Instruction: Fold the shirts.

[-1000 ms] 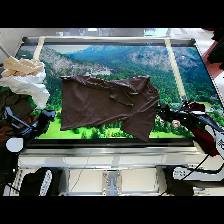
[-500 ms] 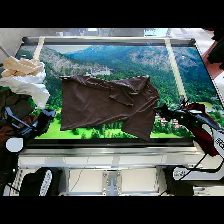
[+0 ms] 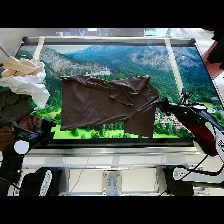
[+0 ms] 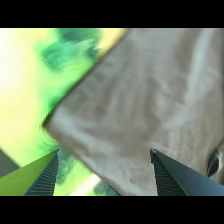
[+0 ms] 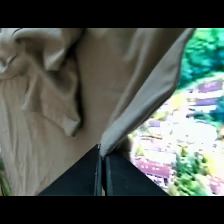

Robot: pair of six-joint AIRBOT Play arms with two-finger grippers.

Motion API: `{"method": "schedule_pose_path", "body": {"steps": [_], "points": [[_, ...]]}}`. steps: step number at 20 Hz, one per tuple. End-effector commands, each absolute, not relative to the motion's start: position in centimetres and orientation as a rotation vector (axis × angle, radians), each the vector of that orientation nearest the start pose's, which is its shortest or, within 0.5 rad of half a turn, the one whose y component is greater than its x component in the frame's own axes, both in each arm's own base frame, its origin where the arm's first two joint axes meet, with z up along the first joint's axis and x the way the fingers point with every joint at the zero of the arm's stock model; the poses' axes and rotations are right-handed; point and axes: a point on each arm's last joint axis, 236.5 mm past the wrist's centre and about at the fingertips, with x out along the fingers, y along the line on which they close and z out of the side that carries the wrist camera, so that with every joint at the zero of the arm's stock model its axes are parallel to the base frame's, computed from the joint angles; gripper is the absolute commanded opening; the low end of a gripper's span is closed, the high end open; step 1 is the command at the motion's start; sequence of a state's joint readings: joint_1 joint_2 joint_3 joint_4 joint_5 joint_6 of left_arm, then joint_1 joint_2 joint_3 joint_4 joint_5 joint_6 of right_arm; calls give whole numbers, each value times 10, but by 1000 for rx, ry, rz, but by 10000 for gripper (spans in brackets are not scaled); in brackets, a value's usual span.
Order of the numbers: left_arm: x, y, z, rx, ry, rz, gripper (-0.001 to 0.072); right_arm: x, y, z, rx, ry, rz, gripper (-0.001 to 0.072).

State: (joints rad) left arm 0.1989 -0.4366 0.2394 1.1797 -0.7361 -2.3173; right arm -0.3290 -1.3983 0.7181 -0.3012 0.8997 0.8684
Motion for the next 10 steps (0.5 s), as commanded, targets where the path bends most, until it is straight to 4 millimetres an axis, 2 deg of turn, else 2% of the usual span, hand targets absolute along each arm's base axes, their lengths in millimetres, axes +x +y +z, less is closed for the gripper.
{"method": "schedule_pose_path", "body": {"steps": [1, 3, 5, 7, 8, 10], "points": [[232, -21, -67, -1326, 897, 503, 648, 399, 55, -46, 950, 974, 326, 30], [224, -24, -76, -1321, 934, 513, 648, 399, 56, -46, 950, 975, 329, 30], [232, -20, -72, -1316, 892, 499, 645, 399, 56, -46, 951, 975, 328, 29], [241, -21, -68, -1325, 864, 467, 535, 399, 56, -46, 951, 974, 327, 30], [243, -23, -72, -1317, 878, 458, 508, 399, 56, -46, 951, 974, 328, 30], [247, -27, -79, -1322, 899, 445, 508, 399, 56, -46, 952, 975, 329, 30]]}}
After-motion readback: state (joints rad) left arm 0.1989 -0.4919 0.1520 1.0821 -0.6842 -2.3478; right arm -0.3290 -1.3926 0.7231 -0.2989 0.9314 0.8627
